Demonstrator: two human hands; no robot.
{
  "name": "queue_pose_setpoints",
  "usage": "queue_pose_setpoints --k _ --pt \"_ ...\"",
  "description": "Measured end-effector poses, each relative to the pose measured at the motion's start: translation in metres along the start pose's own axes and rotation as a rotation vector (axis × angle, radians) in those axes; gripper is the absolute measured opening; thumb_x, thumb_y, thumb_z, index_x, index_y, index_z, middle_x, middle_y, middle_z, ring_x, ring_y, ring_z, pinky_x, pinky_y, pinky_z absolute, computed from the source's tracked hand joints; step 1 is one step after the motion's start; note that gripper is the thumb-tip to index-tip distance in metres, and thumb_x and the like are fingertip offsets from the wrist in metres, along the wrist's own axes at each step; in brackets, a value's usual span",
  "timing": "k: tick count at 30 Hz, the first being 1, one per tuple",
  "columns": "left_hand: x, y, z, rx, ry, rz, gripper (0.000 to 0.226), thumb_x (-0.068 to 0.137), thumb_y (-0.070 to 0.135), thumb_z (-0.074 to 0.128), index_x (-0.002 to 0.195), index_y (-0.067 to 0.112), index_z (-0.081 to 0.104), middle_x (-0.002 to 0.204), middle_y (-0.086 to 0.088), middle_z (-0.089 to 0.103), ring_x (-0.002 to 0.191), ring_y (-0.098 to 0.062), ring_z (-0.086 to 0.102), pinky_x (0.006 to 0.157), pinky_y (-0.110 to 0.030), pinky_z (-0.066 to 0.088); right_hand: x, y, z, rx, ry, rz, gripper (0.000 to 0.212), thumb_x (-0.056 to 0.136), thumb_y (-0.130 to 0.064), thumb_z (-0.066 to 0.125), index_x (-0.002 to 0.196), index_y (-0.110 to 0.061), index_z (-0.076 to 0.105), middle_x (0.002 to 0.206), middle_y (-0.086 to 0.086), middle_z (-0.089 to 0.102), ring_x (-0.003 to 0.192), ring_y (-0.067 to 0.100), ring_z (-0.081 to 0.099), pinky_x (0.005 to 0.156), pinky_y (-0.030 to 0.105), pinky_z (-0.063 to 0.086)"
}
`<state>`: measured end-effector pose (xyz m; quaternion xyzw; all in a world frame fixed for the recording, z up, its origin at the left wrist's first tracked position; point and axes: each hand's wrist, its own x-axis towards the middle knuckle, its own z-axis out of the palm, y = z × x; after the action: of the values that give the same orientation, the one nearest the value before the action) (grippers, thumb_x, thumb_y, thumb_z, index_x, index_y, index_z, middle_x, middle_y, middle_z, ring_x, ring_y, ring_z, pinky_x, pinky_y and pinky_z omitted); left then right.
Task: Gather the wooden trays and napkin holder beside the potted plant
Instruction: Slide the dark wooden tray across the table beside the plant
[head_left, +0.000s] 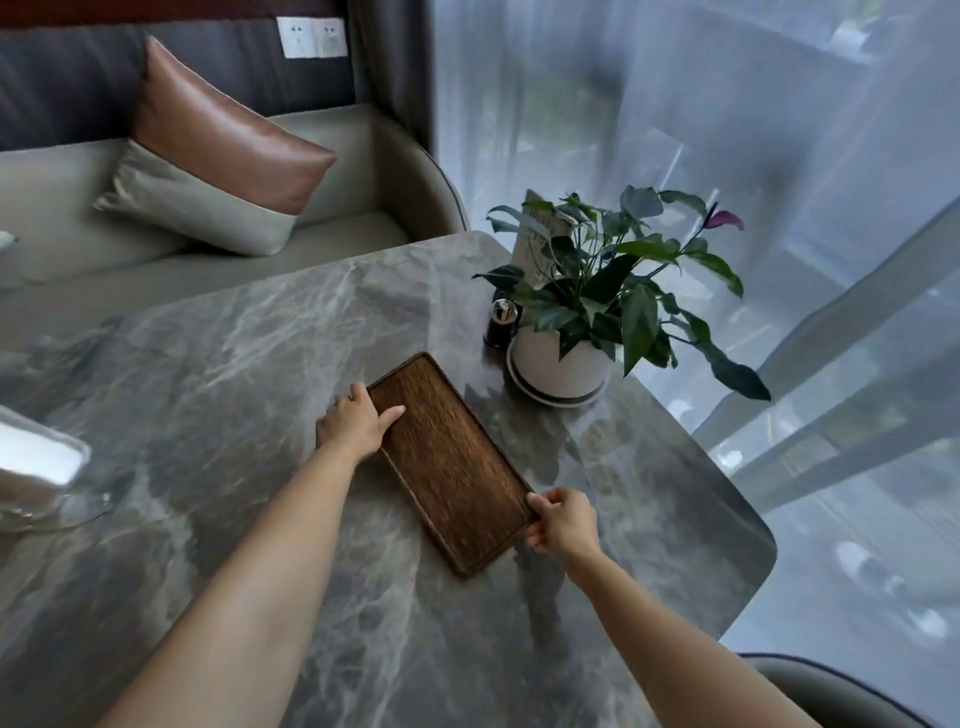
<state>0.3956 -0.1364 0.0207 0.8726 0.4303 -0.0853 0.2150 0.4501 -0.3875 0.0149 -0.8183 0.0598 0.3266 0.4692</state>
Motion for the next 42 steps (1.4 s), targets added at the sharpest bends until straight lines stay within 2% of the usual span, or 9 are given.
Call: queue_pose_setpoints --k 7,13,16,25,31,33,35,39,42 --pt "0.052 0.044 0.018 -0.038 -0.007 -0.011 0.071 0.089 0.054 0.044 0.135 0.001 0.031 0.137 -0.026 0.043 0.126 -0.04 0.043 0.1 -0.049 0.037 0.059 -0.025 -0.024 -0.022 0.022 0.011 0.029 0.091 -0.01 0.055 0.063 -0.008 0.047 0.041 0.009 0.05 0.022 0.008 0.046 0.028 0.018 0.041" --pt "0.085 0.065 0.025 0.016 -0.018 -0.029 0.071 0.089 0.055 0.043 0.135 0.002 0.031 0.138 -0.025 0.041 0.127 -0.041 0.041 0.101 -0.048 0.036 0.095 -0.036 -0.03 -0.115 -0.018 0.037 0.024 0.093 -0.016 0.053 0.071 -0.006 0.05 0.048 0.01 0.055 0.033 0.014 0.052 0.034 0.022 0.047" --pt "0.091 0.069 0.03 0.036 -0.042 -0.049 0.072 0.089 0.055 0.043 0.135 0.001 0.03 0.139 -0.025 0.039 0.127 -0.041 0.04 0.102 -0.047 0.036 0.107 -0.037 -0.03 -0.153 -0.025 0.044 0.032 0.093 -0.014 0.052 0.063 -0.005 0.052 0.049 0.012 0.056 0.038 0.017 0.054 0.036 0.022 0.049" --pt "0.102 0.077 0.034 0.083 -0.032 0.001 0.073 0.089 0.056 0.043 0.134 0.0 0.033 0.137 -0.026 0.04 0.126 -0.04 0.041 0.102 -0.046 0.036 0.118 -0.037 -0.03 -0.108 -0.021 0.037 0.035 0.092 -0.012 0.052 0.058 -0.006 0.046 0.032 0.004 0.051 0.022 0.01 0.05 0.028 0.018 0.044" --pt "0.098 0.07 0.035 0.104 -0.036 0.053 0.075 0.091 0.056 0.037 0.141 0.001 0.024 0.143 -0.024 0.036 0.13 -0.037 0.037 0.104 -0.044 0.035 0.115 -0.038 -0.03 -0.141 -0.01 0.026 0.032 0.092 -0.015 0.054 0.063 -0.007 0.044 0.041 0.009 0.055 0.024 0.01 0.051 0.028 0.019 0.045" --pt "0.093 0.067 0.032 0.136 -0.027 0.074 0.075 0.094 0.053 0.032 0.145 0.002 0.016 0.147 -0.021 0.032 0.133 -0.035 0.034 0.105 -0.044 0.033 0.111 -0.04 -0.03 -0.208 0.009 -0.006 0.026 0.093 -0.021 0.053 0.073 -0.008 0.043 0.055 0.013 0.059 0.038 0.017 0.058 0.042 0.029 0.054" --pt "0.086 0.061 0.027 0.166 0.006 0.09 0.071 0.096 0.05 0.028 0.147 0.003 0.014 0.149 -0.019 0.032 0.133 -0.034 0.034 0.104 -0.045 0.034 0.103 -0.043 -0.031 -0.371 0.077 -0.088 0.023 0.093 -0.027 0.051 0.09 -0.006 0.043 0.081 0.018 0.064 0.068 0.03 0.062 0.064 0.044 0.052" --pt "0.067 0.042 0.015 0.259 0.147 0.174 0.064 0.097 0.046 0.028 0.147 0.006 0.017 0.147 -0.015 0.035 0.133 -0.03 0.034 0.105 -0.044 0.031 0.082 -0.052 -0.026 -0.571 0.19 -0.29 0.035 0.095 -0.029 0.044 0.116 -0.002 0.042 0.118 0.021 0.058 0.105 0.038 0.055 0.072 0.037 0.039" --pt "0.051 0.021 0.003 0.313 0.198 0.219 0.064 0.098 0.045 0.024 0.149 0.01 0.008 0.156 -0.009 0.021 0.142 -0.024 0.021 0.113 -0.042 0.022 0.064 -0.063 -0.012 -0.722 0.191 -0.418 0.042 0.096 -0.031 0.04 0.123 0.001 0.039 0.128 0.024 0.048 0.12 0.04 0.042 0.094 0.045 0.038"
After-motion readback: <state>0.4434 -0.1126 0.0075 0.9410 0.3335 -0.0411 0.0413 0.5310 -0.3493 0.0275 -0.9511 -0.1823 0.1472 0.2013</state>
